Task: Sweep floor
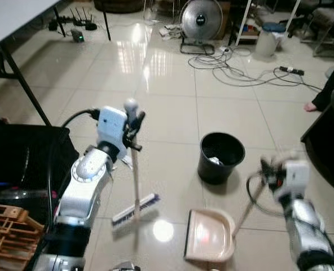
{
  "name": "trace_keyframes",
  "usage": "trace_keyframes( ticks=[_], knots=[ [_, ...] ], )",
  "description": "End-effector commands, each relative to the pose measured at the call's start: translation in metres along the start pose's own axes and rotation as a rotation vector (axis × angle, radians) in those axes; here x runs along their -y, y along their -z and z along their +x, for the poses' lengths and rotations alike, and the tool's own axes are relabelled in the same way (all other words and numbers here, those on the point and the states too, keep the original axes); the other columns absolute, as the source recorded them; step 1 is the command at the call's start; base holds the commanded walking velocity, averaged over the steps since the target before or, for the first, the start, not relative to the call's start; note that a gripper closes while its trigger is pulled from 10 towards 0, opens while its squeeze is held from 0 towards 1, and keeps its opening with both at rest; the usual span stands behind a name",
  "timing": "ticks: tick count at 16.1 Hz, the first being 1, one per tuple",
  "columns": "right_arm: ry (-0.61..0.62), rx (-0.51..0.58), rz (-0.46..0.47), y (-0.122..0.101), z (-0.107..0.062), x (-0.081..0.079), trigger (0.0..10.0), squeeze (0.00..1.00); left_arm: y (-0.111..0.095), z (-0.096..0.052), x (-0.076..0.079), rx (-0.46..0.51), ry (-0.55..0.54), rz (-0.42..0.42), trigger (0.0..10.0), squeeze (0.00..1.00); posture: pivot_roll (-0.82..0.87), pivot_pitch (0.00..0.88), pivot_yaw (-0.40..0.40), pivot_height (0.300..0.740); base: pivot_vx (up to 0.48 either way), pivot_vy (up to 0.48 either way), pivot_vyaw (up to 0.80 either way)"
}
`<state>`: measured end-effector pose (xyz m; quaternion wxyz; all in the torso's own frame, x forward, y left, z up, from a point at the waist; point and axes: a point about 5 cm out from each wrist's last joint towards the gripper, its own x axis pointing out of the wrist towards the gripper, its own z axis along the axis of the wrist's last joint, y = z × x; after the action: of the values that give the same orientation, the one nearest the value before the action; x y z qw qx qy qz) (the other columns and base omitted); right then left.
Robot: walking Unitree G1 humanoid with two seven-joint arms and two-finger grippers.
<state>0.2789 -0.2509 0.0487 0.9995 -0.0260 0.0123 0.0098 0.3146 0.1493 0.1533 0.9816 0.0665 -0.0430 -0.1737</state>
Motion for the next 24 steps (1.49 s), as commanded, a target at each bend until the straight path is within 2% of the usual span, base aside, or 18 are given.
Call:
trace_keyframes(
  ticks=[1, 4, 5, 6, 9, 10, 11, 13, 14, 15, 18, 21, 24],
  knots=[
    [0.008, 0.103, 0.019, -0.025, 0.012, -0.001, 0.0, 0.00, -0.009, 0.003, -0.005, 0.037, -0.031, 0.026, 10.0, 0.00, -0.01, 0.000, -0.051, 0.740, 0.000, 0.000, 0.00],
    [0.023, 0.203, 0.032, -0.066, 0.023, -0.005, 0.0, 0.00, -0.014, 0.007, -0.015, 0.032, -0.092, -0.020, 10.0, 0.00, -0.01, 0.000, -0.050, 0.740, 0.000, 0.000, 0.00],
    [0.030, 0.206, 0.036, -0.078, 0.026, -0.006, 10.0, 0.00, -0.018, 0.009, -0.015, 0.034, -0.095, -0.027, 10.0, 0.00, -0.01, 0.000, -0.042, 0.740, 0.000, 0.000, 0.00],
    [0.025, 0.219, 0.056, -0.098, 0.028, -0.009, 10.0, 0.00, -0.027, 0.013, -0.011, 0.056, -0.081, -0.015, 10.0, 0.00, -0.01, 0.000, -0.033, 0.740, 0.000, 0.000, 0.00],
    [0.006, 0.228, 0.078, -0.125, 0.031, -0.021, 10.0, 0.00, -0.030, 0.017, -0.013, 0.033, -0.102, 0.018, 10.0, 0.00, 0.00, 0.000, -0.047, 0.740, 0.000, 0.000, 0.00],
    [0.111, 0.165, 0.010, -0.129, 0.034, -0.020, 10.0, 0.00, -0.034, 0.016, -0.015, 0.041, -0.125, 0.029, 10.0, 0.00, 0.01, 0.000, -0.050, 0.740, 0.000, 0.000, 0.00],
    [0.142, 0.148, -0.041, -0.134, 0.037, -0.022, 10.0, 0.00, -0.036, 0.014, -0.019, 0.034, -0.149, 0.028, 10.0, 0.00, 0.02, 0.000, -0.047, 0.740, 0.000, 0.000, 0.00],
    [-0.061, 0.232, 0.070, -0.147, 0.030, -0.042, 10.0, 0.00, -0.034, 0.003, -0.024, 0.022, -0.155, 0.047, 10.0, 0.00, 0.06, 0.000, -0.048, 0.740, 0.000, 0.000, 0.00],
    [-0.033, 0.173, 0.095, -0.141, 0.026, -0.045, 10.0, 0.00, -0.032, -0.004, -0.024, 0.023, -0.155, 0.086, 10.0, 0.00, 0.07, 0.000, -0.045, 0.740, 0.000, 0.000, 0.00],
    [-0.051, 0.145, 0.084, -0.136, 0.021, -0.053, 10.0, 0.00, -0.029, -0.012, -0.024, 0.027, -0.170, 0.091, 10.0, 0.00, 0.07, 0.000, -0.046, 0.740, 0.000, 0.000, 0.00],
    [-0.086, 0.115, 0.090, -0.132, 0.013, -0.071, 10.0, 0.00, -0.024, -0.029, -0.025, 0.017, -0.258, 0.051, 10.0, 0.00, 0.08, 0.000, -0.097, 0.740, 0.000, 0.000, 0.00],
    [-0.150, 0.129, 0.163, -0.141, 0.016, -0.081, 10.0, 0.00, -0.029, -0.029, -0.018, 0.048, -0.241, 0.059, 10.0, 0.00, 0.08, 0.001, -0.105, 0.740, 0.000, 0.000, 0.00],
    [-0.169, 0.136, 0.068, -0.144, 0.013, -0.083, 10.0, 0.00, -0.035, -0.027, -0.010, 0.062, -0.224, 0.086, 10.0, 0.00, 0.08, 0.015, -0.093, 0.740, 0.000, 0.000, 0.00]
  ],
)
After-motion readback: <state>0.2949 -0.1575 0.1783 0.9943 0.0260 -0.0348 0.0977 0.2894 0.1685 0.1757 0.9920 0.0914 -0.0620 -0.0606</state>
